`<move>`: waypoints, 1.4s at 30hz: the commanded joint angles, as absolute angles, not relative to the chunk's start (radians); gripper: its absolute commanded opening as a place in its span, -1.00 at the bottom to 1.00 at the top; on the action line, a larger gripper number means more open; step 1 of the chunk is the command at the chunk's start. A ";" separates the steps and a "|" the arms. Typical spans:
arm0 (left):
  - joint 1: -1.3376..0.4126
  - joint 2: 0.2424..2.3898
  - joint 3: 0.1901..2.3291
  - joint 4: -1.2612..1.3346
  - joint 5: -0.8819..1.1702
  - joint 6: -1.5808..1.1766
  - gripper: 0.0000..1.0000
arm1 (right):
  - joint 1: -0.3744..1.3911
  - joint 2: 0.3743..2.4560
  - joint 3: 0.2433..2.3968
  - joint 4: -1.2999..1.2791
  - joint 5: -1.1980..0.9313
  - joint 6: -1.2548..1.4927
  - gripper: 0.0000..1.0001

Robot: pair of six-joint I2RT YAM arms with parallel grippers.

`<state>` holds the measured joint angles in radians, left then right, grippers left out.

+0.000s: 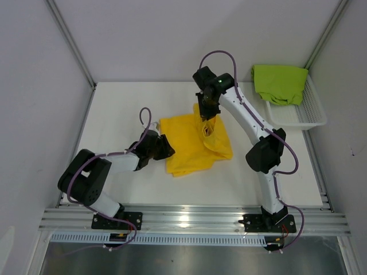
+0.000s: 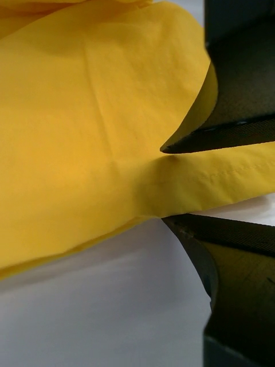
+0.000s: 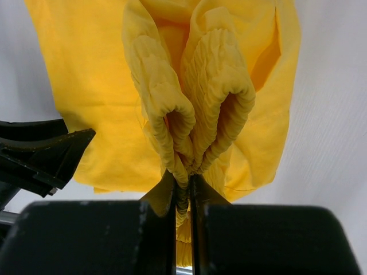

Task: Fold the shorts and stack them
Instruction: Fold the shorts

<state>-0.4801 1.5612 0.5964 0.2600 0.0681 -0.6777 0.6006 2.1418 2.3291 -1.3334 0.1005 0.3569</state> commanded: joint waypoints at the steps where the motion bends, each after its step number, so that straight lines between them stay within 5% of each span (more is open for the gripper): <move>1: -0.465 1.455 0.537 0.189 0.018 -0.692 -0.01 | 0.637 2.148 2.365 -1.373 0.127 0.356 -1.00; 10: -0.402 1.399 0.469 0.182 0.043 -0.672 0.07 | 0.673 2.167 2.367 -1.362 0.155 0.376 -1.00; 34: -0.471 1.516 0.456 0.253 0.005 -0.649 -0.15 | 0.680 2.131 2.428 -1.284 -0.051 0.434 -1.00; 42: -0.480 1.520 0.457 0.255 0.005 -0.650 -0.17 | 0.701 2.160 2.303 -1.152 -0.080 0.462 -1.00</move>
<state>-0.4656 1.4918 0.4854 0.3344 0.0177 -0.6724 0.6815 2.1693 2.3432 -1.2583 -0.0376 0.4305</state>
